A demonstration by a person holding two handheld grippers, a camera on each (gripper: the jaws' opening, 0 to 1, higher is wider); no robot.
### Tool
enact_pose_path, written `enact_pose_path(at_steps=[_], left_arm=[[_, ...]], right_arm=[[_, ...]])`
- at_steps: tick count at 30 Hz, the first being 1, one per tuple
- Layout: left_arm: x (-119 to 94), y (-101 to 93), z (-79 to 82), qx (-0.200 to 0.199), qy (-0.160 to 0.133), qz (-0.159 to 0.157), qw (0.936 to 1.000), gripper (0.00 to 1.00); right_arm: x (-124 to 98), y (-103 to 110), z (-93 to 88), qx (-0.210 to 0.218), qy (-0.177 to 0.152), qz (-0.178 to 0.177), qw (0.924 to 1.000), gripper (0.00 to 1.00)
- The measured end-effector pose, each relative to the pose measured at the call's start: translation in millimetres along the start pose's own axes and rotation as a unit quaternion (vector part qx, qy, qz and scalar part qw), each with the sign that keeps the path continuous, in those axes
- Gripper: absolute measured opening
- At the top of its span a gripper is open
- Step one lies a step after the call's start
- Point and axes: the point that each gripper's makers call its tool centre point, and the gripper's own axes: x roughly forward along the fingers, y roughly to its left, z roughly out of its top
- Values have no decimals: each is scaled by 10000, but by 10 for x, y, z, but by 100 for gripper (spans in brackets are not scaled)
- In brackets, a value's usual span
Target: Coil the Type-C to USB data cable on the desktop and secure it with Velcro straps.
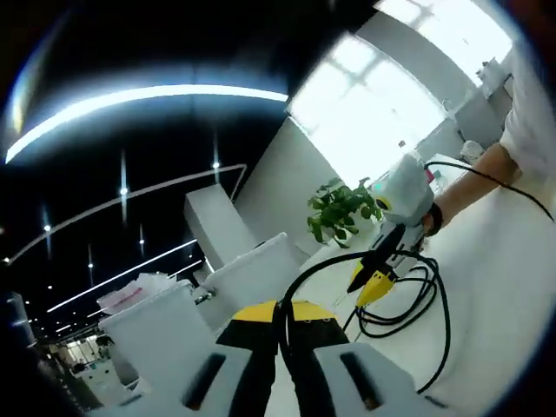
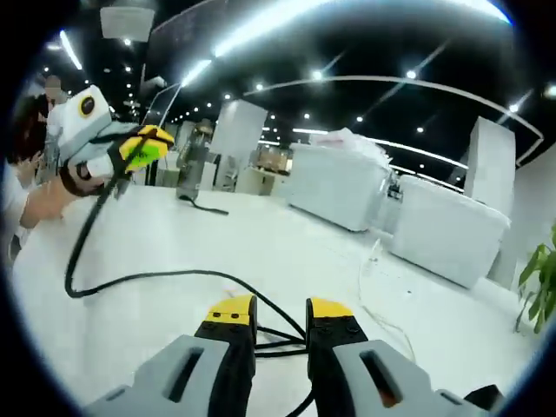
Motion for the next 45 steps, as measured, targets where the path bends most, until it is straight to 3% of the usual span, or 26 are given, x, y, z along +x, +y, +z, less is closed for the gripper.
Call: enact_pose_path(at_steps=[7, 11, 14, 18, 21, 28, 30, 33, 37, 42, 45], left_arm=[[-41, 57, 116, -64, -198, 64, 9998, 4], [-53, 38, 170, -14, -264, 33, 9996, 4], [-54, 32, 188, -40, -299, 19, 9995, 4], [-16, 44, 66, -55, -107, 74, 9999, 4], [22, 13, -77, -259, 76, 5, 9996, 4], [40, 5, -164, -534, 159, 5, 9984, 4], [45, -18, -172, -482, 179, 4, 9987, 4], [51, -23, -232, -106, 348, 95, 9993, 4], [53, -30, -266, 94, 408, 209, 9989, 4], [54, -1, -271, 180, 373, 316, 9986, 5], [59, -13, -305, 147, 368, 225, 9990, 5]], right_arm=[[136, 13, -146, -589, 571, 52, 9966, 18], [220, 2, -234, -1114, 887, 19, 9898, 16], [244, -35, -230, -1320, 916, -77, 9870, 9], [168, -50, -35, -1087, 494, -213, 9926, 3], [19, 27, 206, -542, 28, -208, 9983, 2], [-356, 160, 682, -379, -716, -639, 9947, 2], [-410, 196, 683, -353, -838, -782, 9928, 2], [-452, 297, 656, -41, -976, -627, 9932, 2], [-521, 276, 682, 65, -1184, -626, 9910, 2], [-523, 374, 710, 147, -1314, -381, 9905, 2], [-525, 428, 718, 108, -1366, -281, 9902, 2]])
